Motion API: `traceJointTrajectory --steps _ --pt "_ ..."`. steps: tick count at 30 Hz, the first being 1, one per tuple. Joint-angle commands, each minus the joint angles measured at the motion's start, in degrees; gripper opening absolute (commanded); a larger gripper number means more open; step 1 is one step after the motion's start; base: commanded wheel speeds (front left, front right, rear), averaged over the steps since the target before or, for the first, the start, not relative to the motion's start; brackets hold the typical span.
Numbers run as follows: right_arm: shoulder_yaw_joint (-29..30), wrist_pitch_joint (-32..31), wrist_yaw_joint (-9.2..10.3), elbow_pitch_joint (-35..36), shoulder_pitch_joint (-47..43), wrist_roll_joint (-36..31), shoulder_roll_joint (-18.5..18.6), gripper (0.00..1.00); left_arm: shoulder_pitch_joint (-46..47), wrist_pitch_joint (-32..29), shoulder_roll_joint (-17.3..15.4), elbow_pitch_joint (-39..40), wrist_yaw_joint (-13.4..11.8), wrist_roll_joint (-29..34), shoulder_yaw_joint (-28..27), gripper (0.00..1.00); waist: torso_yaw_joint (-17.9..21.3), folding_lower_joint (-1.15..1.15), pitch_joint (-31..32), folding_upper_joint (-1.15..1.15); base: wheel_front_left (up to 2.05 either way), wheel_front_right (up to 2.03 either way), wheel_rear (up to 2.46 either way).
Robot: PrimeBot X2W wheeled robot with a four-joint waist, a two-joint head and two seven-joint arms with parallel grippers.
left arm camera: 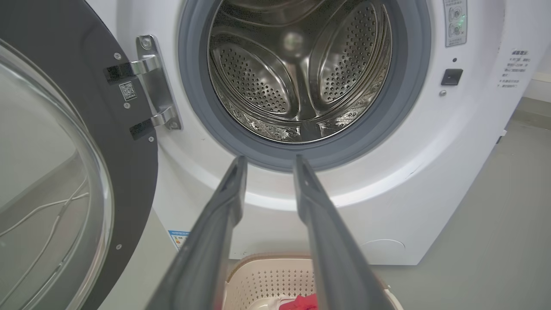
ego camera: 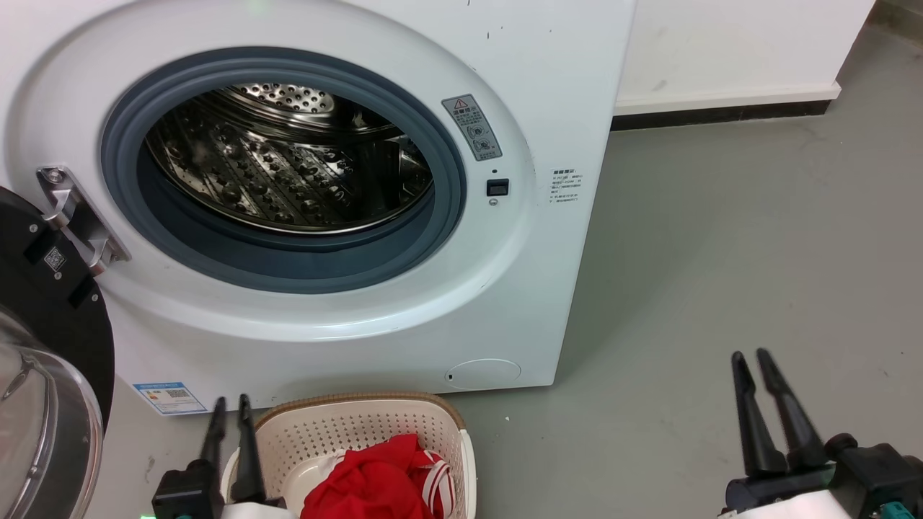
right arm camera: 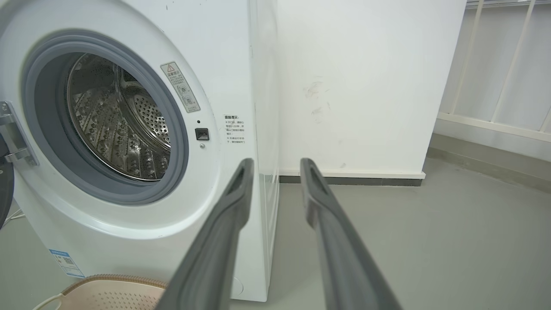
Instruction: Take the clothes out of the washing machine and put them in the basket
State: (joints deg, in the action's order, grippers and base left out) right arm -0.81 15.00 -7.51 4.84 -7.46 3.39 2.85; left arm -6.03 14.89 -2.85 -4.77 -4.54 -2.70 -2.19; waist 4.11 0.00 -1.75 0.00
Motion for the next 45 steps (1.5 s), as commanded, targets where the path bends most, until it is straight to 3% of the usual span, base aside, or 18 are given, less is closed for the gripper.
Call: traceJointTrajectory --steps 1,23,45 --pt "0.0 -0.1 0.00 -0.4 -0.1 0.2 0.0 0.00 -0.1 -0.2 0.0 -0.5 0.0 -0.1 0.0 0.00 0.0 0.00 0.0 0.00 0.00 0.00 0.00" --pt "-0.1 -4.1 0.01 -5.2 3.6 25.4 1.5 0.00 3.4 -5.8 0.0 -2.9 3.2 -23.8 -1.2 0.00 -0.7 0.00 0.3 0.00 0.00 0.00 0.00" --pt "0.6 -8.1 0.01 -9.1 6.7 45.8 2.2 0.00 6.2 -10.5 0.0 -4.8 5.9 -43.6 -2.2 0.00 -1.4 0.00 0.5 0.00 0.00 0.00 0.00"
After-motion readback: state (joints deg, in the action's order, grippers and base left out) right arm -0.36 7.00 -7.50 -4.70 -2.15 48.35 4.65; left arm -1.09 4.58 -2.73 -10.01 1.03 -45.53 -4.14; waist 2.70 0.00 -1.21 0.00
